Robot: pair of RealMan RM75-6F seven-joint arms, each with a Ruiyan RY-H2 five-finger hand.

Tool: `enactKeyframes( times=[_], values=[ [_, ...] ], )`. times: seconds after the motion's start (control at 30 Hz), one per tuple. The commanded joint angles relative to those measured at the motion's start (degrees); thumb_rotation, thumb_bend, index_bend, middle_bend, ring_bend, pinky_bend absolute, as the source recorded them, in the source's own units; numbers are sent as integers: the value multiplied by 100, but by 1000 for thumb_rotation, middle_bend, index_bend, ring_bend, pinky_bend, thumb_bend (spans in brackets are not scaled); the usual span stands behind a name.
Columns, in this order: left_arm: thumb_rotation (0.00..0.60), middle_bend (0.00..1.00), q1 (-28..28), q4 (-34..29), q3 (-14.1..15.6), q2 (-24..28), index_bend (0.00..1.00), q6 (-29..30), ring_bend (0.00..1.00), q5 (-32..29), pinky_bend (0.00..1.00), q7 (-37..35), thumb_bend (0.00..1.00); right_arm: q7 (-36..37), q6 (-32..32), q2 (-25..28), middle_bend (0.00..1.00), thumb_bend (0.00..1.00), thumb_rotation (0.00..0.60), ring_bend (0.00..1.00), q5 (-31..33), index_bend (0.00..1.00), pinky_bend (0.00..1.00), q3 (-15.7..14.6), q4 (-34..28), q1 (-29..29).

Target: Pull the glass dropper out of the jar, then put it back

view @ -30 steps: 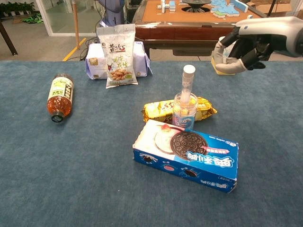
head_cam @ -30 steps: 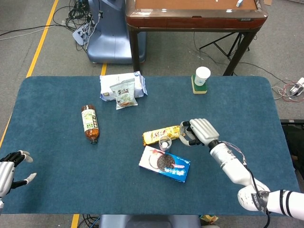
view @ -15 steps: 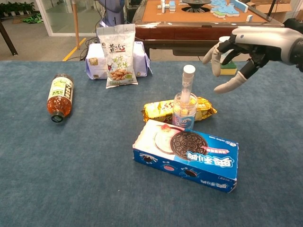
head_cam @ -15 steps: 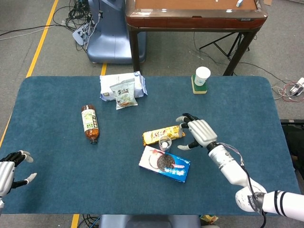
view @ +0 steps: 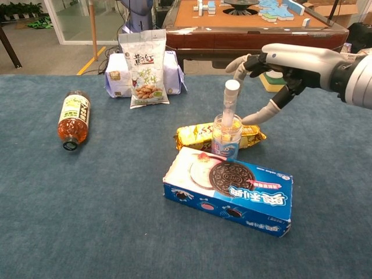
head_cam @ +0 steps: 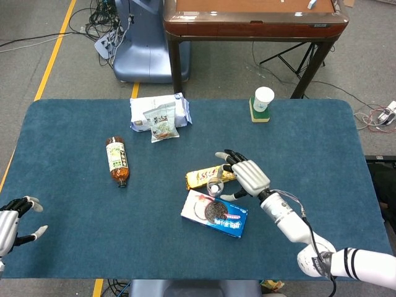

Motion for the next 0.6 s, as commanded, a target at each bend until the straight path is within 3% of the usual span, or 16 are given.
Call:
enactKeyframes(
  times=[0.03,0.4,0.6],
  values=[
    [600,352,3,0,1,2,455,3,303,0,441,-7,170,54,38,-82,111,0,600,0,-66,439,91,22,46,8],
    [600,352,19,-6,-3,21,455,42,304,13,441,-53,170,145,111,-291,120,3,600,0,-186,439,91,51,170,15],
    [600,352,26,-3,-6,28,455,56,303,14,441,-78,170,155,115,-364,123,65,600,0,-198,439,91,63,231,22]
  ],
)
